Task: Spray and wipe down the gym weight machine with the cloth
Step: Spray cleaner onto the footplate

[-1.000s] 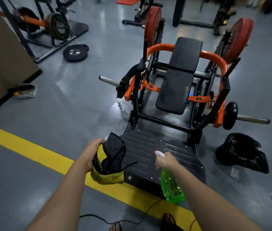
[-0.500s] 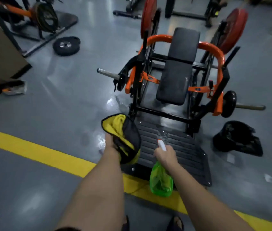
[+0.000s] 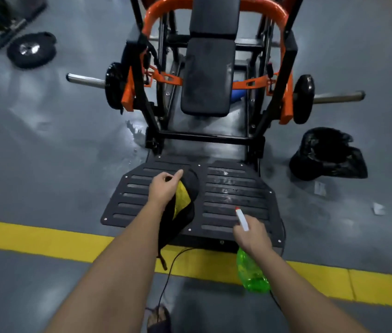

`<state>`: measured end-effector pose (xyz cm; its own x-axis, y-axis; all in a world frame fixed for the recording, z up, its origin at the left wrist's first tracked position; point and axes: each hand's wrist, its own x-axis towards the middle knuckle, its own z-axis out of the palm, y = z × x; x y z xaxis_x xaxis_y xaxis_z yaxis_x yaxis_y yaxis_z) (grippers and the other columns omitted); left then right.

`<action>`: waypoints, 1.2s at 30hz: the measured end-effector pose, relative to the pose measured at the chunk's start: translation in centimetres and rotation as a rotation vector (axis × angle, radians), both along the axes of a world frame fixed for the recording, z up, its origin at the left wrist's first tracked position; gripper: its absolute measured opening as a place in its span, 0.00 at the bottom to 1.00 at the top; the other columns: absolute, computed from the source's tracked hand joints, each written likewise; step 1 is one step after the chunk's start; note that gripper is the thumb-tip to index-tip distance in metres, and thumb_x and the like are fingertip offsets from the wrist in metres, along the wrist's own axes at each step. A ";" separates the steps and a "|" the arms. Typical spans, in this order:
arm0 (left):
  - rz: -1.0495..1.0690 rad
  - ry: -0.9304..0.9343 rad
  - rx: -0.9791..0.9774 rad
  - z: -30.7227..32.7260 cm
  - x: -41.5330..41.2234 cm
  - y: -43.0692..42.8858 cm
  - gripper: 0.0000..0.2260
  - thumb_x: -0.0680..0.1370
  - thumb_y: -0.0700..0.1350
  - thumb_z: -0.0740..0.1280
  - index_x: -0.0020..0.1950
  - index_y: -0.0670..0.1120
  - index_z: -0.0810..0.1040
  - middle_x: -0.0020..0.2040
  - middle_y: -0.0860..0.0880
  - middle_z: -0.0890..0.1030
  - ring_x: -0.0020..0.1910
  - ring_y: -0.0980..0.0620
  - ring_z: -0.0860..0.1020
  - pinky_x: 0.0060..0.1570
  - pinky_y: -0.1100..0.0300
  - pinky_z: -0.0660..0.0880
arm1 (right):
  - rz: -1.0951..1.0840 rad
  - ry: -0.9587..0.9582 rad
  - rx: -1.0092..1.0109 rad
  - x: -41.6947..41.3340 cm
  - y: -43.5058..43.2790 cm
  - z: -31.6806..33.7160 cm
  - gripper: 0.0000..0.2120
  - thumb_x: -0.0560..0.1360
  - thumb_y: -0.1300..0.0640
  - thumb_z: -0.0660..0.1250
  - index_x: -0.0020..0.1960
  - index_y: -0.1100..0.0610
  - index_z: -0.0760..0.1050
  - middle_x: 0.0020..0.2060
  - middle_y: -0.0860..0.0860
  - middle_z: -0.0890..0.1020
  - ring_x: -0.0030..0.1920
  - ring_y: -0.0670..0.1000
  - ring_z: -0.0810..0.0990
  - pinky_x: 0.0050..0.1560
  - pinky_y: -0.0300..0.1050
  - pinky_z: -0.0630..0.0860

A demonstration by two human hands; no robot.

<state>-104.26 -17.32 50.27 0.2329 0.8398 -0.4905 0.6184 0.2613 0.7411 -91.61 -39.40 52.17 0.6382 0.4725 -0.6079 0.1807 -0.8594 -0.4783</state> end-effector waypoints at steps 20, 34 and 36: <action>-0.629 0.445 0.808 -23.7 6.3 -3.5 0.22 0.77 0.68 0.59 0.53 0.49 0.72 0.53 0.47 0.78 0.58 0.41 0.77 0.53 0.48 0.73 | -0.062 0.718 0.354 5.9 6.4 -21.1 0.08 0.72 0.72 0.58 0.47 0.65 0.73 0.37 0.63 0.78 0.34 0.60 0.80 0.40 0.51 0.82; -0.561 0.411 0.877 -24.1 6.1 -3.7 0.26 0.78 0.69 0.56 0.58 0.48 0.73 0.59 0.46 0.78 0.62 0.42 0.76 0.56 0.46 0.73 | -0.068 0.408 0.470 4.2 6.4 -24.3 0.36 0.44 0.61 0.70 0.53 0.66 0.79 0.52 0.65 0.83 0.50 0.65 0.85 0.55 0.66 0.82; -0.563 0.410 0.908 -24.2 6.2 -3.8 0.24 0.78 0.68 0.56 0.57 0.48 0.73 0.58 0.47 0.78 0.62 0.42 0.76 0.56 0.46 0.74 | -0.047 0.379 0.494 3.5 5.6 -24.1 0.22 0.50 0.59 0.73 0.45 0.62 0.80 0.48 0.58 0.84 0.48 0.59 0.84 0.56 0.53 0.81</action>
